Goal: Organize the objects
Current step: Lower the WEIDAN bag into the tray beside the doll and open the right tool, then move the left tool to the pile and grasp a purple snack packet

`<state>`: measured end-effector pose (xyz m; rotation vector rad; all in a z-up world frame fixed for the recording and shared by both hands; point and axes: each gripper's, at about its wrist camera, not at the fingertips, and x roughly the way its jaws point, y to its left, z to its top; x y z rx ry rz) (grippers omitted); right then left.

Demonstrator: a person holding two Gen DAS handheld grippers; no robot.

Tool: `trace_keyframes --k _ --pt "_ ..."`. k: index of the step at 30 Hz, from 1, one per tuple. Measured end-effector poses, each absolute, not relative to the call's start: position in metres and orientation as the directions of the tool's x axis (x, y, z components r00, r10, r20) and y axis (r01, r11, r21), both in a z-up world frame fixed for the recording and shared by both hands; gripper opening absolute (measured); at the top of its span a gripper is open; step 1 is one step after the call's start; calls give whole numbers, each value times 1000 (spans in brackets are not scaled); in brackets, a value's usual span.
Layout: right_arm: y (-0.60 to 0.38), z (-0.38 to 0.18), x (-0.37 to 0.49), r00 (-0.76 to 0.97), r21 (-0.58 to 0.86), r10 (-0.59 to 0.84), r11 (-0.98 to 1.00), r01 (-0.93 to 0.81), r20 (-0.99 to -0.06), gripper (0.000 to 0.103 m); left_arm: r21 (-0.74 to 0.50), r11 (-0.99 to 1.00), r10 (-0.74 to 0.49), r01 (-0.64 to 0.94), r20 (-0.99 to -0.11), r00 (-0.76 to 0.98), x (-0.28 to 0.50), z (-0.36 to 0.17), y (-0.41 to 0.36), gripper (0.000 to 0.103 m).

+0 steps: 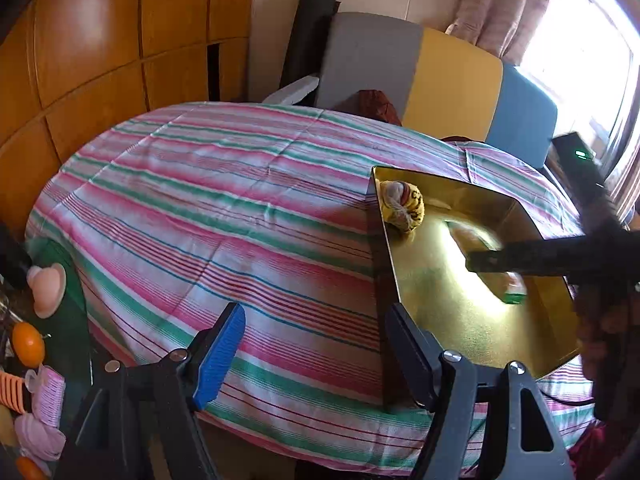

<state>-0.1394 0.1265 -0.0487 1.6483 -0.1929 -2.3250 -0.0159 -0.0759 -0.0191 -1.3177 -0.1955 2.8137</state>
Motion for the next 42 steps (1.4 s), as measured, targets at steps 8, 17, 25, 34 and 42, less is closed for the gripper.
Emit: trace_keyframes --k 8,17,25,34,42 --pt "93 -74 -168 -256 380 -383 -923 62 -888 42 -130 -991 87 23 -780 -620 -19 -27 -78 73" --pt "101 -60 -146 -325 413 -434 -901 135 -840 51 -109 -994 73 22 -784 -616 -19 -28 -74 73" --pt "128 -26 -94 -466 231 -328 -939 253 -822 71 -58 -998 43 2 -764 -643 -13 -20 -59 73" --pt "189 -9 -52 -563 109 -218 -969 220 -797 76 8 -1000 13 -28 -739 -673 -7 -10 -40 73" --pt "287 3 -23 -617 62 -68 -998 31 -784 77 21 -994 57 -107 -732 -679 -8 -5 -10 73"
